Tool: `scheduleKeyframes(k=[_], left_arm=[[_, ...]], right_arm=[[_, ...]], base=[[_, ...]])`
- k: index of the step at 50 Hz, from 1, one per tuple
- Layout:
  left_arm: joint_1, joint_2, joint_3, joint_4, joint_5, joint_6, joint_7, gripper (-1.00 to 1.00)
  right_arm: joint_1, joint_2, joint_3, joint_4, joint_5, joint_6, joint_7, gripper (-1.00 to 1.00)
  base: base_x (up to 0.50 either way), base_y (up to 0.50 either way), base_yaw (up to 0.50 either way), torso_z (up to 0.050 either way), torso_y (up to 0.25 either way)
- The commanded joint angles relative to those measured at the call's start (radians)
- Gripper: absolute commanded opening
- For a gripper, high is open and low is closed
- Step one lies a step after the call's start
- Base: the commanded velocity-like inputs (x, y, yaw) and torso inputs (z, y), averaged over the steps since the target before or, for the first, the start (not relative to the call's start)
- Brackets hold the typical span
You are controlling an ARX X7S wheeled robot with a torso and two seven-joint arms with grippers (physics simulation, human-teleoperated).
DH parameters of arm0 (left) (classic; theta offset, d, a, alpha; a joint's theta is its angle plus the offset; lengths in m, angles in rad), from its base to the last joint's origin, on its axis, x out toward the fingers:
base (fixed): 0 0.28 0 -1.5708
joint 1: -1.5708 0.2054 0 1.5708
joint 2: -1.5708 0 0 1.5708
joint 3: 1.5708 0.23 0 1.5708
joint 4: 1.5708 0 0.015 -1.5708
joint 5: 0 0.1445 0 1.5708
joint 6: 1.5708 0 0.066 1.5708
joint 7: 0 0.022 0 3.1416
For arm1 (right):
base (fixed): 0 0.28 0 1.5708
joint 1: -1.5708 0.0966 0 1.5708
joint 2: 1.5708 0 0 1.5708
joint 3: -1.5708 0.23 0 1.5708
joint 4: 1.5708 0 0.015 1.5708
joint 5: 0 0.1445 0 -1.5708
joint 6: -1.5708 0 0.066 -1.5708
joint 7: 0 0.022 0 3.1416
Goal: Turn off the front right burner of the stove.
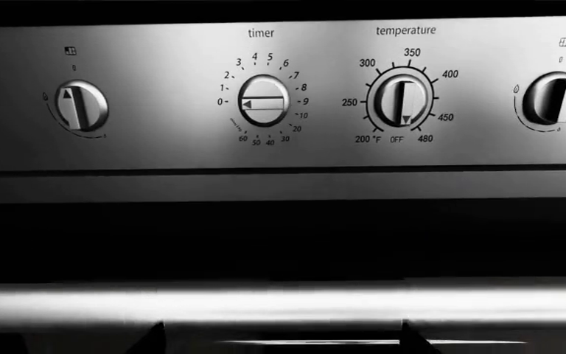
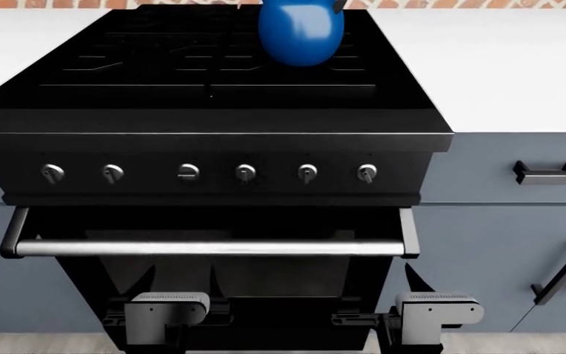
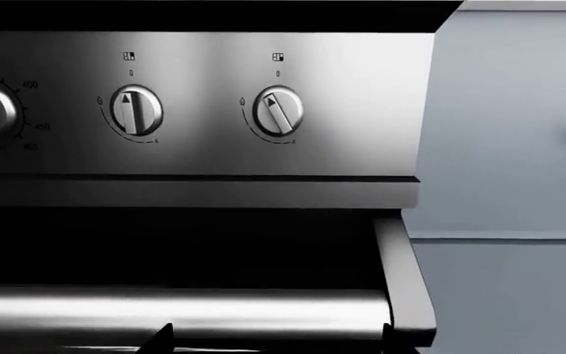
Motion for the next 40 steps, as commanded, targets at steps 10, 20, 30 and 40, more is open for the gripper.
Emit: scheduleKeyframes(k=[10, 20, 30, 40], left_arm=[[-0.002, -0.014, 0.019, 0.002, -0.012, -0.002, -0.017, 1.0], [-0.003, -0.02, 0.025, 0.004, -0.016, -0.007, -0.025, 1.0], [-0.007, -0.024, 0.033, -0.004, -0.02, -0.003, -0.033, 1.0], [-0.009, -0.028, 0.04, -0.011, -0.025, 0.003, -0.038, 1.0]], right_arm=[[-0.003, 0.023, -0.025, -0.023, -0.025, -0.018, 0.032, 1.0], [-0.001, 0.051, -0.015, -0.399, 0.018, 0.233, 0.072, 1.0], [0.16, 0.055, -0.022, -0.501, 0.048, 0.452, 0.091, 1.0], [0.299, 0.05, -0.061, -0.45, 0.022, 0.566, 0.111, 1.0]], base=[[0.0, 0.0, 0.0, 0.0, 0.0], [0.0, 0.0, 0.0, 0.0, 0.0], [0.0, 0.0, 0.0, 0.0, 0.0], [0.0, 0.0, 0.0, 0.0, 0.0]])
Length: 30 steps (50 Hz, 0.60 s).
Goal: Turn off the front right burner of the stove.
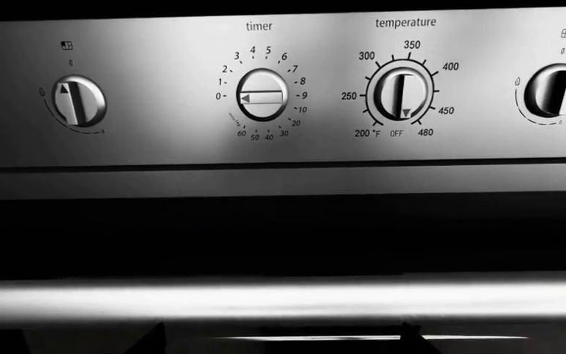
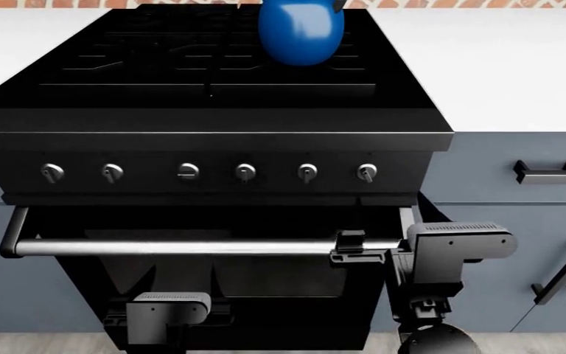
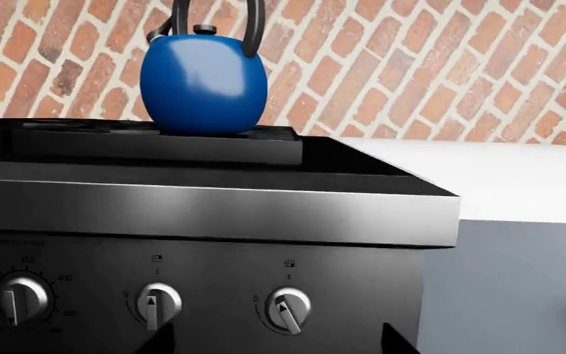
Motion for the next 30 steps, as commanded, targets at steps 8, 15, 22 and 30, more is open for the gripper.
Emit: scheduleKeyframes(k=[8, 15, 22, 30], left_arm=[[-0.004, -0.008, 0.012, -0.007, -0.01, 0.004, -0.012, 1.0], [-0.006, -0.012, 0.016, -0.009, -0.014, 0.006, -0.016, 1.0], [-0.007, -0.015, 0.02, -0.01, -0.018, 0.006, -0.019, 1.0], [-0.009, -0.019, 0.025, -0.012, -0.022, 0.007, -0.023, 1.0]], right_arm=[[0.174, -0.008, -0.037, 0.075, -0.014, 0.164, 0.032, 1.0], [0.188, -0.01, -0.035, 0.15, -0.018, 0.164, 0.045, 1.0], [0.21, -0.022, -0.031, 0.206, -0.001, 0.178, 0.046, 1.0], [0.249, -0.027, -0.047, 0.276, -0.003, 0.163, 0.041, 1.0]], base=[[0.0, 0.0, 0.0, 0.0, 0.0], [0.0, 0.0, 0.0, 0.0, 0.0], [0.0, 0.0, 0.0, 0.0, 0.0], [0.0, 0.0, 0.0, 0.0, 0.0]])
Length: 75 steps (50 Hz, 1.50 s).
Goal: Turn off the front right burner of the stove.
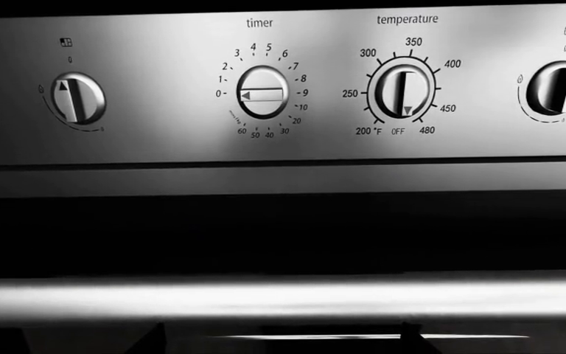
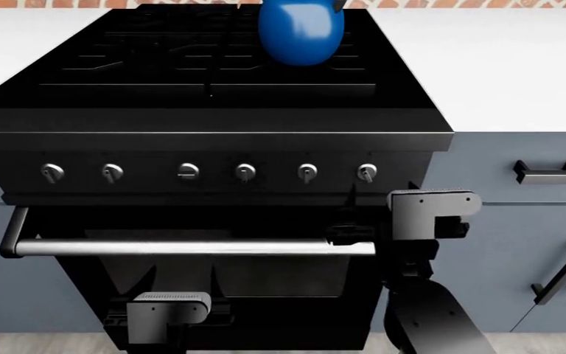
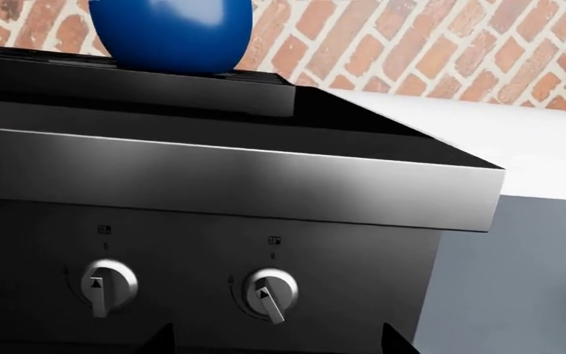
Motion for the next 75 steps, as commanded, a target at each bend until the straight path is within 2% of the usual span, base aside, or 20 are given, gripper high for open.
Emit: scheduleKeyframes(k=[1, 57, 75], left_arm=[[-0.002, -0.005, 0.007, -0.001, -0.006, 0.001, -0.006, 1.0], [-0.008, -0.027, 0.033, -0.006, -0.037, 0.013, -0.029, 1.0], [-0.011, -0.033, 0.042, -0.008, -0.044, 0.013, -0.035, 1.0]], right_arm=[[0.051, -0.008, -0.016, 0.096, 0.002, 0.0, 0.0, 1.0], [0.284, -0.052, -0.091, 0.553, -0.022, -0.143, 0.024, 1.0], [0.302, -0.054, -0.101, 0.638, -0.014, -0.189, 0.038, 1.0]], base=[[0.0, 0.0, 0.0, 0.0, 0.0], [0.0, 0.0, 0.0, 0.0, 0.0], [0.0, 0.0, 0.0, 0.0, 0.0]])
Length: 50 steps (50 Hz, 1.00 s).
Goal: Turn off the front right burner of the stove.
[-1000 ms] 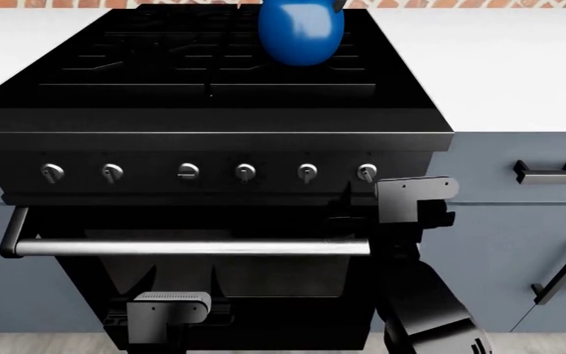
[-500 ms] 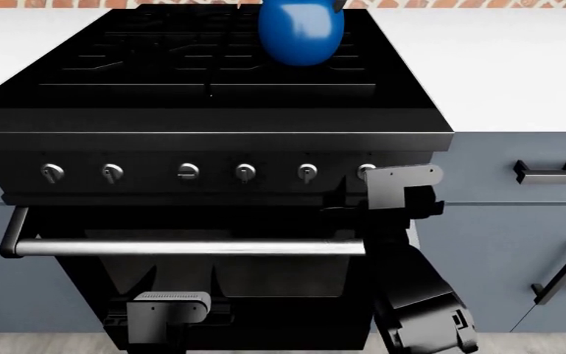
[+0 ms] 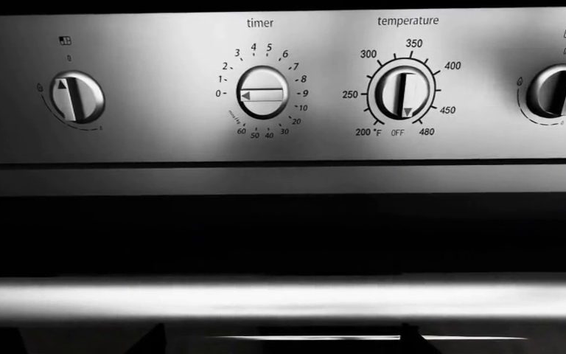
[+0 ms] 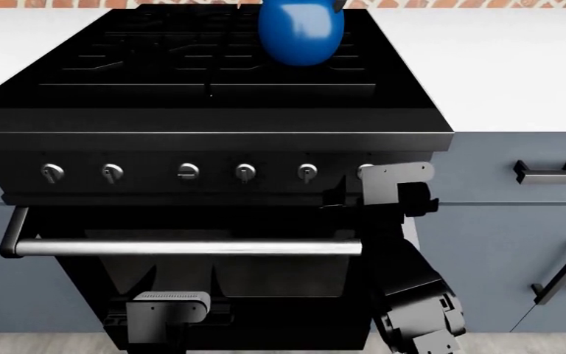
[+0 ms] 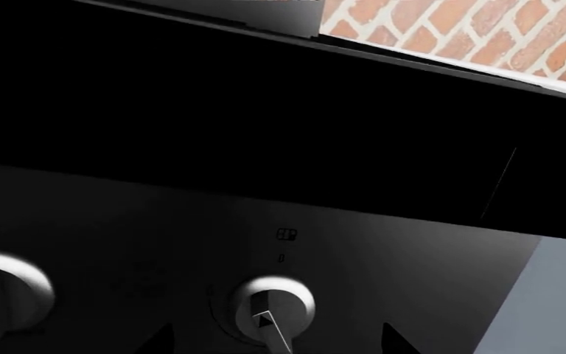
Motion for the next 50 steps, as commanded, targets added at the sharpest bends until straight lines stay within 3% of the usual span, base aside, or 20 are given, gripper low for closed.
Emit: scheduleKeyframes(k=[1, 9, 10, 50], left_arm=[[-0.002, -0.004, 0.006, 0.0, -0.004, 0.0, -0.004, 1.0], [-0.004, -0.007, 0.01, -0.004, -0.007, 0.001, -0.007, 1.0], [-0.004, -0.007, 0.01, -0.004, -0.008, 0.0, -0.007, 1.0], [-0.006, -0.02, 0.028, -0.001, -0.017, 0.004, -0.025, 1.0]], right_arm=[[0.012, -0.002, -0.008, 0.046, 0.006, -0.023, 0.006, 1.0], [0.017, -0.001, -0.017, 0.055, 0.012, -0.028, 0.006, 1.0], [0.017, -0.001, -0.018, 0.058, 0.012, -0.03, 0.006, -1.0], [0.014, 0.008, 0.003, 0.044, 0.104, -0.048, -0.013, -1.0]], base=[[0.0, 0.0, 0.0, 0.0, 0.0], [0.0, 0.0, 0.0, 0.0, 0.0], [0.0, 0.0, 0.0, 0.0, 0.0], [0.0, 0.0, 0.0, 0.0, 0.0]])
